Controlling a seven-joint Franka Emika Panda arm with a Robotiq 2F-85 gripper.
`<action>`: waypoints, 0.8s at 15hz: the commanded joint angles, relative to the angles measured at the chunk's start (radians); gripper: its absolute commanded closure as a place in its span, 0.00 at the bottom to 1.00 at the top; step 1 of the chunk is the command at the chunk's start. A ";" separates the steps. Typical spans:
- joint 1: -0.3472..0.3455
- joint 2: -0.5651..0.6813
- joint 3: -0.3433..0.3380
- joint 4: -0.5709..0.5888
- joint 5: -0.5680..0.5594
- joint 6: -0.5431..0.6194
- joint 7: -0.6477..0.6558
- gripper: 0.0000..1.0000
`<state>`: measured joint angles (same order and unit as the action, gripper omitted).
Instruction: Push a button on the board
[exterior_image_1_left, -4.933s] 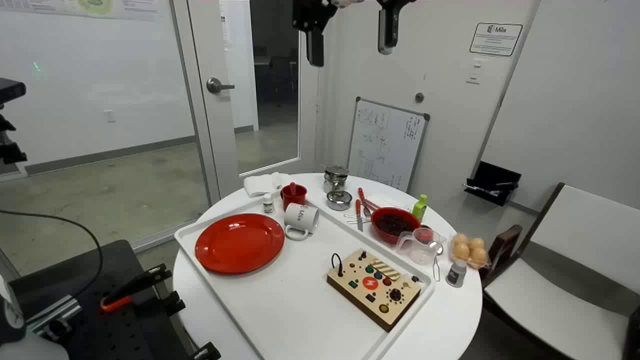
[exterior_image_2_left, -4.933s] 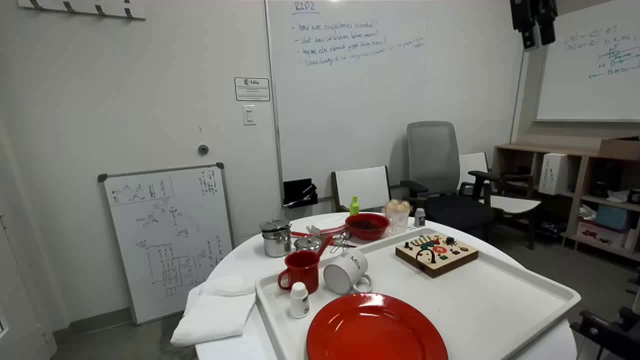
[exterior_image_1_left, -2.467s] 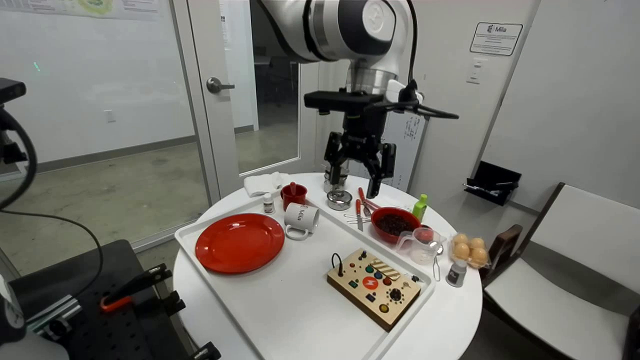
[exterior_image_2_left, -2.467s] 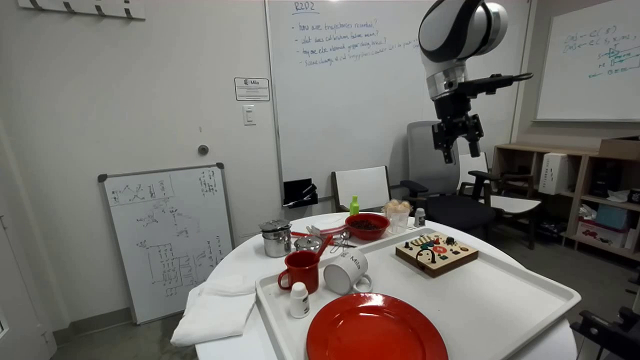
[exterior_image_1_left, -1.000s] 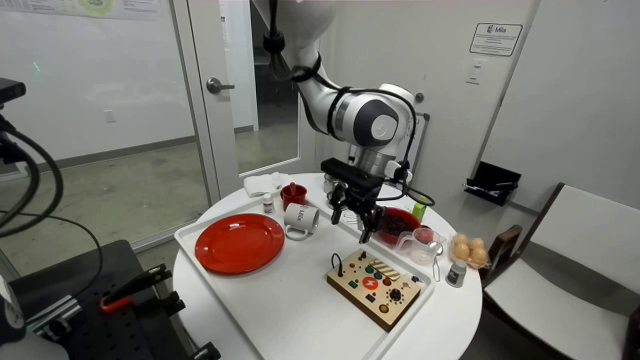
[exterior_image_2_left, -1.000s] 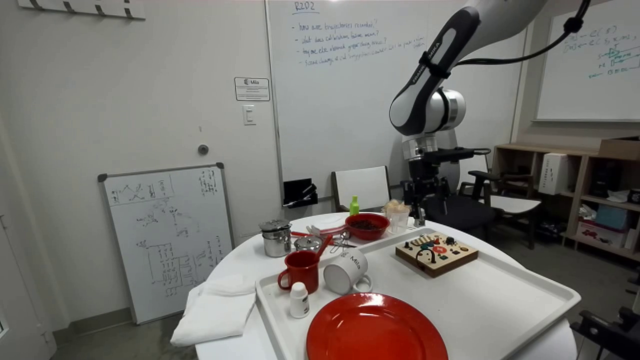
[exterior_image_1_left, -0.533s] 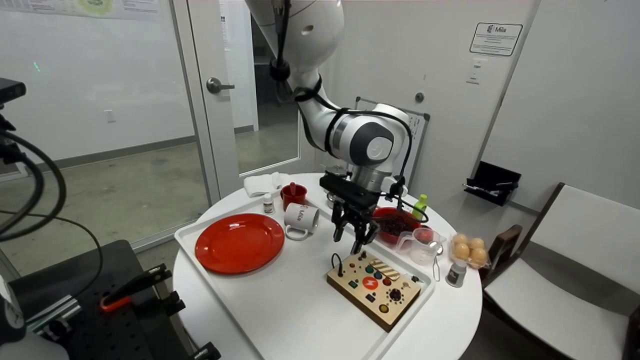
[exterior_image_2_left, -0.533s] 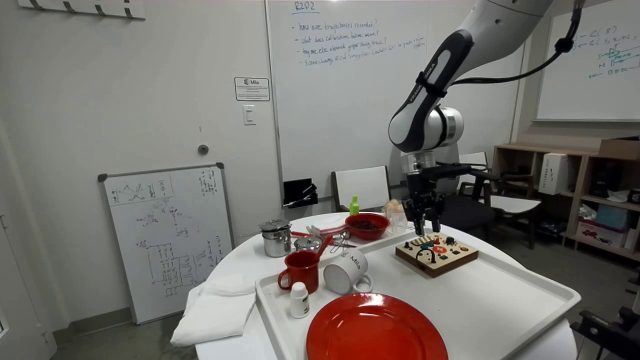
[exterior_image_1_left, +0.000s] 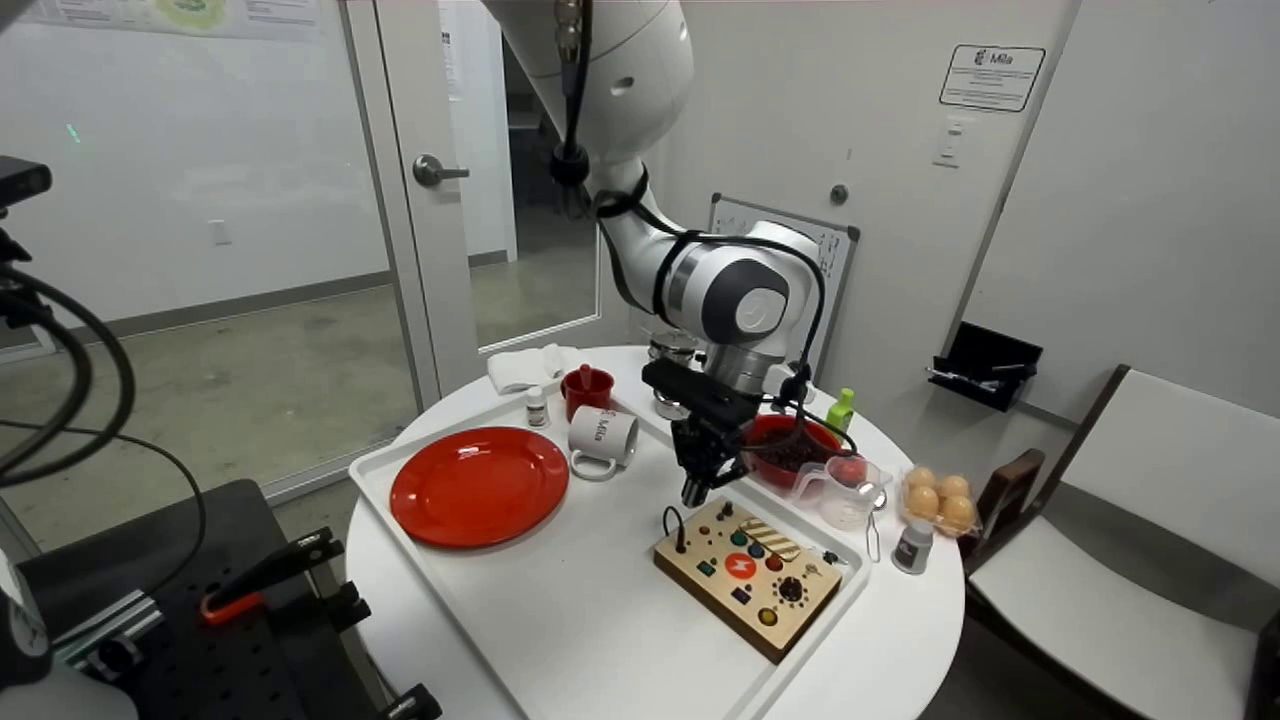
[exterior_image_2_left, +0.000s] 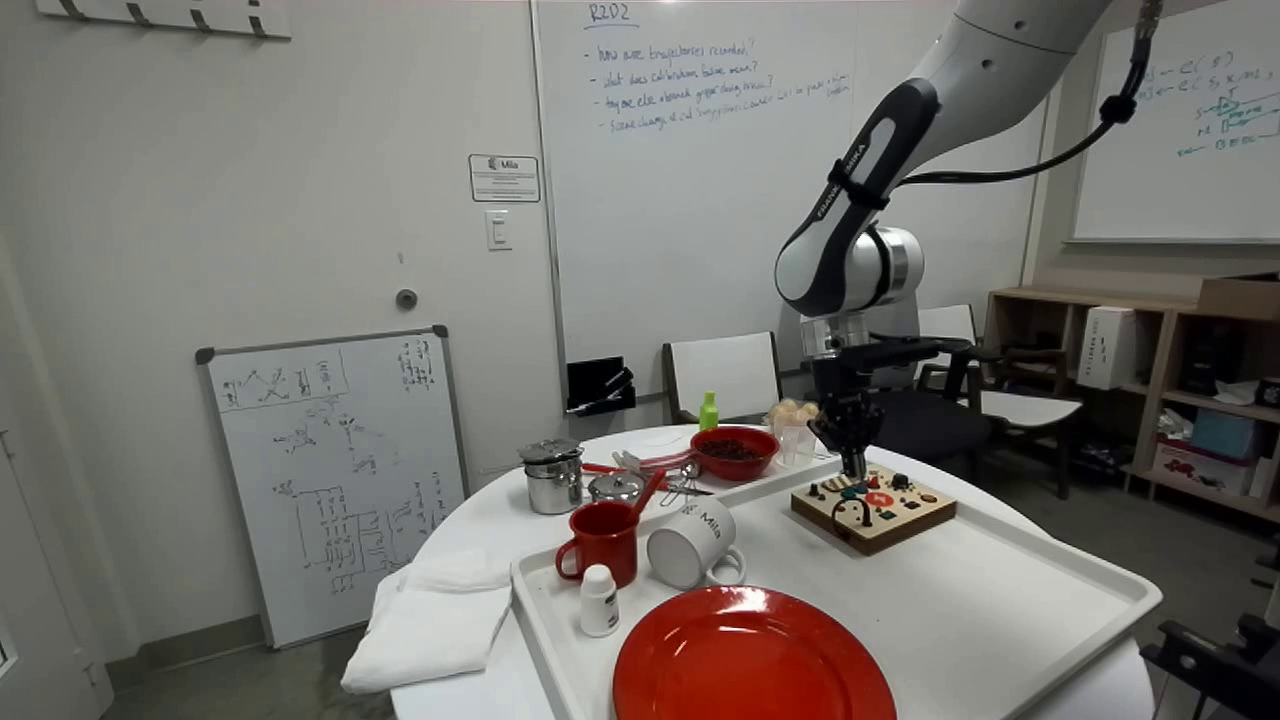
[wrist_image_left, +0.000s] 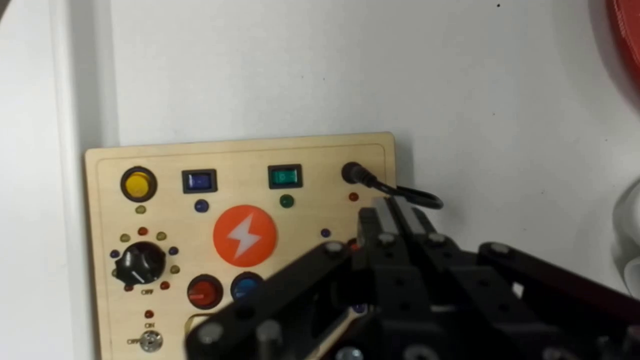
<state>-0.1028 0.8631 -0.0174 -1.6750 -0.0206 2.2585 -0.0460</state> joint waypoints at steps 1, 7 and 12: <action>0.005 0.003 -0.006 0.005 0.006 -0.003 -0.004 0.93; 0.007 0.023 -0.014 0.024 0.007 0.020 0.010 1.00; 0.009 0.052 -0.015 0.048 0.003 0.072 0.006 1.00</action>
<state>-0.1026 0.8771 -0.0262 -1.6704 -0.0206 2.3026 -0.0450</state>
